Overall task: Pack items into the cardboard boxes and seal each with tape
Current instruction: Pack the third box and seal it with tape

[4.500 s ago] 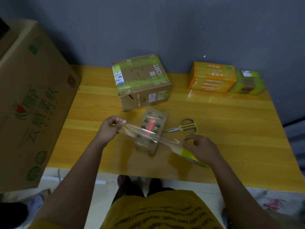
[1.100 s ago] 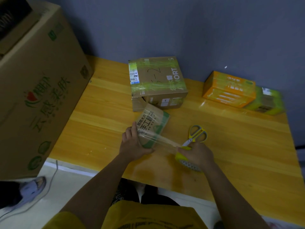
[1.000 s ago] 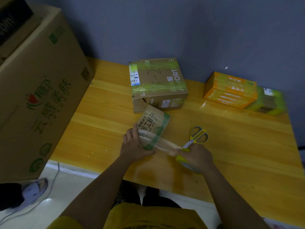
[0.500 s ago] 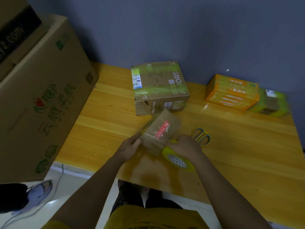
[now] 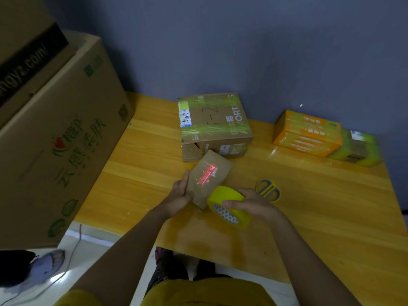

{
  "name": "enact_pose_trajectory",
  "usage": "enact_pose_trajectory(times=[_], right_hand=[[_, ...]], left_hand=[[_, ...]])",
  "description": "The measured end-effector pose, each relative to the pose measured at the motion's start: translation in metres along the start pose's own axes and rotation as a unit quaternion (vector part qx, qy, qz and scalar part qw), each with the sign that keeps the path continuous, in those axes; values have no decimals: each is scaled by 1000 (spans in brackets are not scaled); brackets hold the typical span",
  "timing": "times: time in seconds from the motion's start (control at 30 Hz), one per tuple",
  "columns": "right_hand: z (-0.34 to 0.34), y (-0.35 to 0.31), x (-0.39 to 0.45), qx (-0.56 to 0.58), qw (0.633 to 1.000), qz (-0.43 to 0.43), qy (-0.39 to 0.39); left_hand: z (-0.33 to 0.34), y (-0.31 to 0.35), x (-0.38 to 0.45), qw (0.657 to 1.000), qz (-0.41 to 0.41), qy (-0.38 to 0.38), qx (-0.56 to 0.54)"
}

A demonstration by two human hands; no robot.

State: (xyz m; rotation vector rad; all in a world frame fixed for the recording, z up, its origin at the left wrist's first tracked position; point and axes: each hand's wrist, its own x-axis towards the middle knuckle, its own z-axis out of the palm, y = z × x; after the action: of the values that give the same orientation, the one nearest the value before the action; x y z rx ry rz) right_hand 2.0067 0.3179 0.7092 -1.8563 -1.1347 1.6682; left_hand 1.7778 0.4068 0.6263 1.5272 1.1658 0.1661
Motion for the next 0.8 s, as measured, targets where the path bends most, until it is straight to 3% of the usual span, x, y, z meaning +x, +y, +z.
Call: enact_pose_trajectory(times=[0.17, 0.37, 0.5, 0.63, 0.8], right_hand=[[9, 0, 0, 10, 994, -45, 100], [19, 11, 3, -101, 977, -29, 184], [25, -5, 3, -154, 968, 37, 193], [36, -5, -9, -206, 960, 30, 189], [36, 7, -12, -115, 968, 36, 218]], left_hand=[[-7, 8, -3, 1000, -11, -3, -15], [-9, 0, 1, 999, 19, -28, -29], [-7, -27, 21, 999, -8, -40, -13], [-3, -30, 25, 998, 1, -59, 19], [0, 13, 0, 998, 8, -22, 62]])
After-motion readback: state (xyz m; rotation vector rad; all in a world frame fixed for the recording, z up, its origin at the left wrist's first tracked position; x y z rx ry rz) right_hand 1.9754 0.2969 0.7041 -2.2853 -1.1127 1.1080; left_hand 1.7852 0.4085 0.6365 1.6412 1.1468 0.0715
